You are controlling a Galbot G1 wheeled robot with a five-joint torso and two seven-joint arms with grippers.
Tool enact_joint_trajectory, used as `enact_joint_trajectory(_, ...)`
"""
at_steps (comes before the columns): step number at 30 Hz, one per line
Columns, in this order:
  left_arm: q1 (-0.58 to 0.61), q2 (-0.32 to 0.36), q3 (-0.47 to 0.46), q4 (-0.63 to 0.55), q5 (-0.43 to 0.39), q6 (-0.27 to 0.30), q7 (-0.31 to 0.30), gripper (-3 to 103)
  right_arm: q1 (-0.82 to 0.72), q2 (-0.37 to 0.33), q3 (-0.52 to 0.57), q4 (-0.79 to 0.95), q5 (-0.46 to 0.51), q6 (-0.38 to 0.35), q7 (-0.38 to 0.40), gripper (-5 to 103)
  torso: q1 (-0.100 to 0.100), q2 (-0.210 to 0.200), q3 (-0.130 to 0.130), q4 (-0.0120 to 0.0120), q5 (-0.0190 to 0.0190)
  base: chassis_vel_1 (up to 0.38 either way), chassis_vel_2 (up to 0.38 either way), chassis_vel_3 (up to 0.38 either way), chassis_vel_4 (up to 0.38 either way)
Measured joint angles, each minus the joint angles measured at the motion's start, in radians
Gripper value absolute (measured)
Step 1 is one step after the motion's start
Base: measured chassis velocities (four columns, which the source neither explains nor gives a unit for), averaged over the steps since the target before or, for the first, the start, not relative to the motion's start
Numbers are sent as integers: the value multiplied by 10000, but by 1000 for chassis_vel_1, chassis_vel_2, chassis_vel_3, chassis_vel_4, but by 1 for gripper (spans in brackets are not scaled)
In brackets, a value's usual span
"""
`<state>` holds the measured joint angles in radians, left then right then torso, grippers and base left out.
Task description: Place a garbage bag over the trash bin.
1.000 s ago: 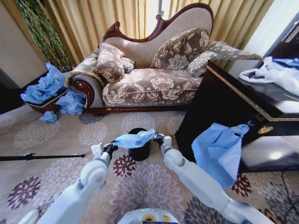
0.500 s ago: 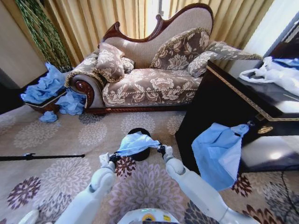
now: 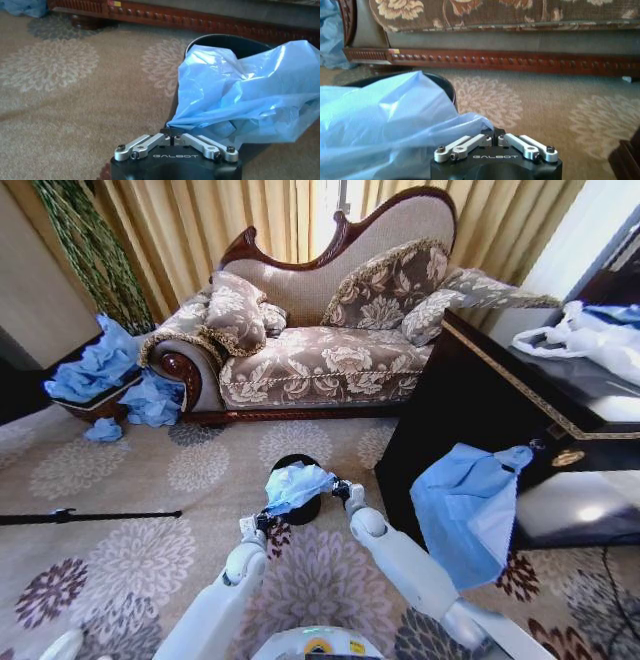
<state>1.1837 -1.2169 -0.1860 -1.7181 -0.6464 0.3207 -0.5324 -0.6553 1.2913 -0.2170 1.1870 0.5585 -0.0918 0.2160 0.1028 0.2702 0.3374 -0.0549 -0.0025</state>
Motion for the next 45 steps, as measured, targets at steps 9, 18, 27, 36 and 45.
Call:
enact_joint_trajectory(9,-105,165,-279,-271,12,-256,-80,0,524,302,46,-563,-190,299,-317,0,0,0,0,-1,-1,0,0,0,0)
enact_joint_trajectory(18,-143,211,-439,-206,11,-363,-78,0,906,513,28,-1222,-260,306,-586,0,0,0,0,-1,-1,0,0,0,0)
enact_joint_trajectory(27,-238,76,-403,17,113,-455,-47,0,905,575,130,-1473,-359,364,-651,0,0,0,0,-2,-1,0,0,0,0)
enact_joint_trajectory(36,-484,221,-510,-104,-115,-439,-203,0,900,213,130,-664,-260,-132,-365,0,1,0,0,0,-1,0,0,0,0)
enact_joint_trajectory(45,-94,362,-685,-802,-161,-392,-295,0,240,-675,190,1176,-1157,-657,396,24,0,0,-1,0,0,0,0,0,0)
